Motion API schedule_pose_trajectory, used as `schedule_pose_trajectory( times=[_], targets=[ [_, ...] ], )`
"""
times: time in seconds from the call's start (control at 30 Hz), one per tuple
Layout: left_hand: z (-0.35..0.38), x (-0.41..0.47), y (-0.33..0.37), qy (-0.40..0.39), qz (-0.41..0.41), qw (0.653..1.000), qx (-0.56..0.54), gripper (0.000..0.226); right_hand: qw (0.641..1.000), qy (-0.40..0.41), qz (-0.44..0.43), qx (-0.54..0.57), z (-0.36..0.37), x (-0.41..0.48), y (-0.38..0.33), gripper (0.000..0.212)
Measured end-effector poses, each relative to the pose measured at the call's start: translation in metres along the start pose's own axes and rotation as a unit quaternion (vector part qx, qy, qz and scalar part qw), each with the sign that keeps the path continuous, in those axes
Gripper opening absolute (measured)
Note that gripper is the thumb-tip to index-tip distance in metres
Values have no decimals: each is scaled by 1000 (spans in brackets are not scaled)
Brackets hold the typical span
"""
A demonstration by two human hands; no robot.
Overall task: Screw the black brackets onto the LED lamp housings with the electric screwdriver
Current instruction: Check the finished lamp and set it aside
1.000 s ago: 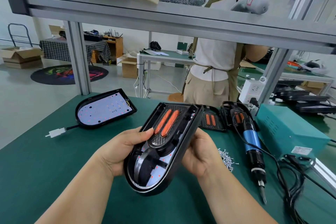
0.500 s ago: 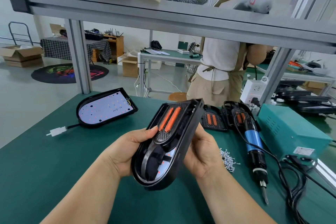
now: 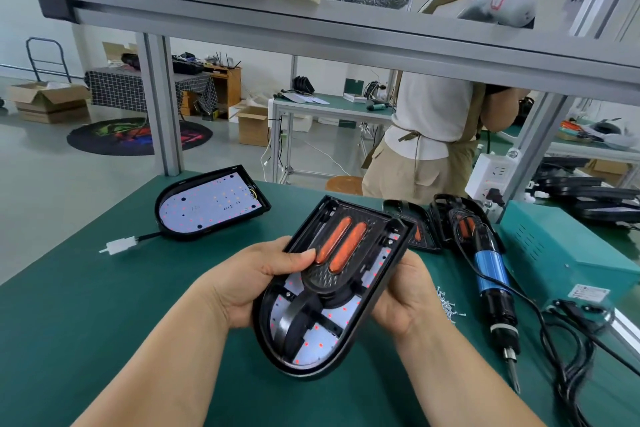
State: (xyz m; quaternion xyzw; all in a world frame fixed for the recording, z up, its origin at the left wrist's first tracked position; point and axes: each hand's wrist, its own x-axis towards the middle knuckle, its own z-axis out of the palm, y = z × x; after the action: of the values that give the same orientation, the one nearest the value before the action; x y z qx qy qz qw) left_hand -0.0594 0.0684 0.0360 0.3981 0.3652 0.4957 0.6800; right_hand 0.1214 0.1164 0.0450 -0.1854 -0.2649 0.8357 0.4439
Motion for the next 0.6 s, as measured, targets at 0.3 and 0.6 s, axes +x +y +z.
schedule_pose_trajectory(
  times=[0.3, 0.6],
  targets=[
    [9, 9, -3, 120, 80, 989, -37, 44, 999, 2, 23, -37, 7, 0, 18, 79],
    [16, 21, -14, 274, 147, 949, -47, 22, 973, 72, 17, -221, 1, -3, 32, 31]
  ],
)
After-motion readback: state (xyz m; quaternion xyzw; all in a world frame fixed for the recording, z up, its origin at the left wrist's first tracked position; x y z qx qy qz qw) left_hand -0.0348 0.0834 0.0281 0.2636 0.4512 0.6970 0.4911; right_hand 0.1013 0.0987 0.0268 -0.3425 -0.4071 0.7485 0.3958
